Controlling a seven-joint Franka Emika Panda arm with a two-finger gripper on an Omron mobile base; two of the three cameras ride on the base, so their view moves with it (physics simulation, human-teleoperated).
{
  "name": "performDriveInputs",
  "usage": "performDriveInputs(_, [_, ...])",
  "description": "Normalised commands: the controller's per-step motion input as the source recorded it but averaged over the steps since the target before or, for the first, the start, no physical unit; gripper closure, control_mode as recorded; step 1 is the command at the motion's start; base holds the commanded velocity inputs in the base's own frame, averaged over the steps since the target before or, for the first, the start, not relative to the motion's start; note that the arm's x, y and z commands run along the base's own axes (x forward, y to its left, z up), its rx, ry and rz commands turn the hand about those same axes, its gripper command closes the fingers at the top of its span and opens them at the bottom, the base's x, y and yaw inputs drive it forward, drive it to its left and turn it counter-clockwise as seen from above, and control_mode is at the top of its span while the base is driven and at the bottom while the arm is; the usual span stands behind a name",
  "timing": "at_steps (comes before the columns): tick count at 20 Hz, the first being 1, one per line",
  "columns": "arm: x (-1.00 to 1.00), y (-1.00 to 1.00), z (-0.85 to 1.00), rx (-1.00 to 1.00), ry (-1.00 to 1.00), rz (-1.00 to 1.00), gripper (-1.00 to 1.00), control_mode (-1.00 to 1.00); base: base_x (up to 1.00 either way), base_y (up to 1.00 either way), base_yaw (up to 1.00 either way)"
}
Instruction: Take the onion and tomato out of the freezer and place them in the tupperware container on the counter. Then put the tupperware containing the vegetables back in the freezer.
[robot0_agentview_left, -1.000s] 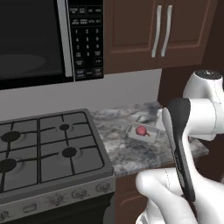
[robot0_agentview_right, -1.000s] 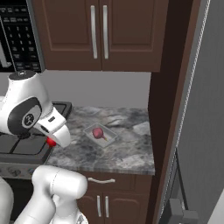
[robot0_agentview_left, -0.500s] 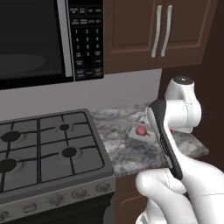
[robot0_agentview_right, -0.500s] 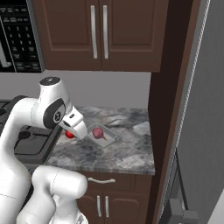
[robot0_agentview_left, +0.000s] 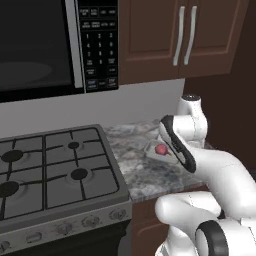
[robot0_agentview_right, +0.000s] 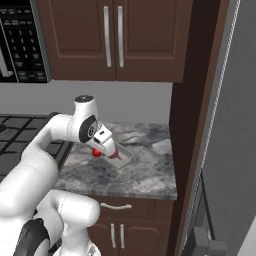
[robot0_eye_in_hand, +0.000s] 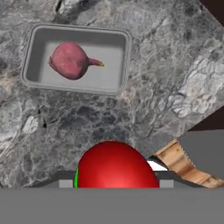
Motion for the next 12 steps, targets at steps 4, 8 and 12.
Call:
performDriveInputs(4, [0.96, -0.1, -0.61, 0.0, 0.03, 0.0, 1.0, -1.0, 0.0, 0.0, 0.0])
performDriveInputs(8, [0.8, -0.21, -0.4, 0.0, 0.04, 0.0, 1.0, -1.0, 0.0, 0.0, 0.0])
performDriveInputs(12, [0.65, -0.18, -0.29, 0.0, 0.03, 0.0, 1.0, -1.0, 0.0, 0.0, 0.0])
